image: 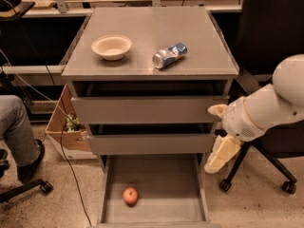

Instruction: Pick apple from bottom drawer and place on counter

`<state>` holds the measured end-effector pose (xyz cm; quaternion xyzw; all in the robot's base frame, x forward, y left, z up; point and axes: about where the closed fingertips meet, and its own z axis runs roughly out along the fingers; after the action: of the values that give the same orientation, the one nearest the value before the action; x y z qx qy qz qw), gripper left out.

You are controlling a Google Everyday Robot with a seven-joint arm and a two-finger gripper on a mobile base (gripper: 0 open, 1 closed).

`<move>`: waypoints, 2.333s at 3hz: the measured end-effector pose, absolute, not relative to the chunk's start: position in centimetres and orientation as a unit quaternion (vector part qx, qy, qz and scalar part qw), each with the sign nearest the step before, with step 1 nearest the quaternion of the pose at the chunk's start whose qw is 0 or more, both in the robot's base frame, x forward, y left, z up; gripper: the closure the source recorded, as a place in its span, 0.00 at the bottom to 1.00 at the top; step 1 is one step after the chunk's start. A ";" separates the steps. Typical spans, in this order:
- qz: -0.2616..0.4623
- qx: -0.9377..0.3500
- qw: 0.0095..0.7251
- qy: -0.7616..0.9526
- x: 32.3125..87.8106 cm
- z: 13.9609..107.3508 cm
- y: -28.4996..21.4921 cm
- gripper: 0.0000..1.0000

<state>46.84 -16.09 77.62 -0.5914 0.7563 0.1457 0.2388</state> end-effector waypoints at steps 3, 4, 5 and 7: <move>0.222 -0.575 0.228 0.753 47.1 67.8 -10.4 0.00; 0.250 -0.565 0.247 0.746 47.9 63.1 -8.2 0.00; 0.271 -0.558 0.280 0.733 49.2 57.4 -6.6 0.00; 0.272 -0.572 0.323 0.703 51.4 46.1 -4.2 0.00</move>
Offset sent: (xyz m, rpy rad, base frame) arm 0.0038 0.0345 -0.0583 0.0739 0.0667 0.0180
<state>51.42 -4.20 46.06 -0.5719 0.7033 0.2717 0.3231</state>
